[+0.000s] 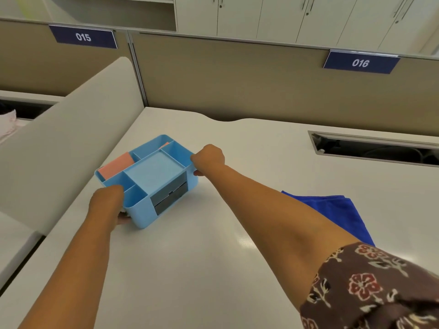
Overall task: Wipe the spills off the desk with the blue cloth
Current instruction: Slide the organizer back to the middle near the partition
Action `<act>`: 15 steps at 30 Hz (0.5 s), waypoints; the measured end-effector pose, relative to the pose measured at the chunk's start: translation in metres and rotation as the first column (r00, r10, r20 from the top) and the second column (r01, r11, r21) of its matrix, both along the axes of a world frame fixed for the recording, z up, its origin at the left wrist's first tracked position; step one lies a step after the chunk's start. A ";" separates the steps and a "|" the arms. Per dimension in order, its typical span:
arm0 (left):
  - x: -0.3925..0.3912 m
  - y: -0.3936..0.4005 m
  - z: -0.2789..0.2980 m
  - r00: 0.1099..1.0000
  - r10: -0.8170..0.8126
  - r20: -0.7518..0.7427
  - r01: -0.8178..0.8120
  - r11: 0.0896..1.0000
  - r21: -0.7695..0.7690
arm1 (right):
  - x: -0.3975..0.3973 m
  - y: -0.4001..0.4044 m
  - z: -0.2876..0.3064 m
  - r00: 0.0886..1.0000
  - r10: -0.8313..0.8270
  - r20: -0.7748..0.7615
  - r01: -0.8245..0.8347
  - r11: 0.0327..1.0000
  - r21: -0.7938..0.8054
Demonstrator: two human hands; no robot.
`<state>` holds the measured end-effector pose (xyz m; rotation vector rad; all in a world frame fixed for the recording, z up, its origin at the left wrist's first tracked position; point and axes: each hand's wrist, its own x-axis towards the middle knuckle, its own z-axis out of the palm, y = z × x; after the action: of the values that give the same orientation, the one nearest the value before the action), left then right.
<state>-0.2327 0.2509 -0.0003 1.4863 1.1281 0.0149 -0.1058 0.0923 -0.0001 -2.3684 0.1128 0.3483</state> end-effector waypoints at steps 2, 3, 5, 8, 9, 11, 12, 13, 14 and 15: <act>-0.001 0.003 -0.001 0.989 -0.140 -0.045 0.140 0.990 -0.001 | 0.004 0.000 -0.001 0.999 0.047 0.025 -0.045 0.997 -0.070; -0.002 0.002 -0.001 0.980 -0.184 -0.072 0.185 0.983 0.008 | 0.005 -0.001 -0.001 0.997 0.070 0.038 -0.066 0.992 -0.106; -0.001 0.003 -0.006 0.969 -0.218 -0.114 0.222 0.975 0.024 | 0.005 -0.003 0.000 0.993 0.109 0.050 -0.099 0.982 -0.161; 0.006 0.001 -0.008 0.966 -0.211 -0.147 0.221 0.973 0.059 | 0.007 -0.008 -0.001 0.984 0.169 0.060 -0.153 0.965 -0.212; 0.009 -0.001 -0.005 0.964 -0.216 -0.156 0.230 0.970 0.078 | 0.009 -0.011 -0.002 0.987 0.151 0.056 -0.137 0.971 -0.195; 0.016 -0.010 0.004 0.956 -0.239 -0.169 0.259 0.960 0.110 | 0.014 -0.021 -0.001 0.995 0.090 0.041 -0.084 0.987 -0.138; 0.021 -0.015 0.009 0.952 -0.252 -0.173 0.274 0.954 0.121 | 0.017 -0.028 0.000 0.998 0.055 0.036 -0.050 0.993 -0.110; 0.027 -0.021 0.016 0.950 -0.260 -0.175 0.285 0.949 0.136 | 0.021 -0.036 0.002 0.999 0.022 0.039 -0.019 0.997 -0.078; 0.036 -0.029 0.021 0.947 -0.274 -0.167 0.299 0.942 0.151 | 0.026 -0.046 0.004 0.999 -0.021 0.046 0.023 0.999 -0.042; 0.044 -0.035 0.026 0.943 -0.292 -0.162 0.319 0.931 0.176 | 0.030 -0.055 0.008 0.997 -0.058 0.056 0.059 0.998 -0.009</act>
<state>-0.1886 0.2161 0.0261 1.8552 1.0106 -0.1958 -0.0754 0.0374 0.0080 -2.3774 0.1579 0.2536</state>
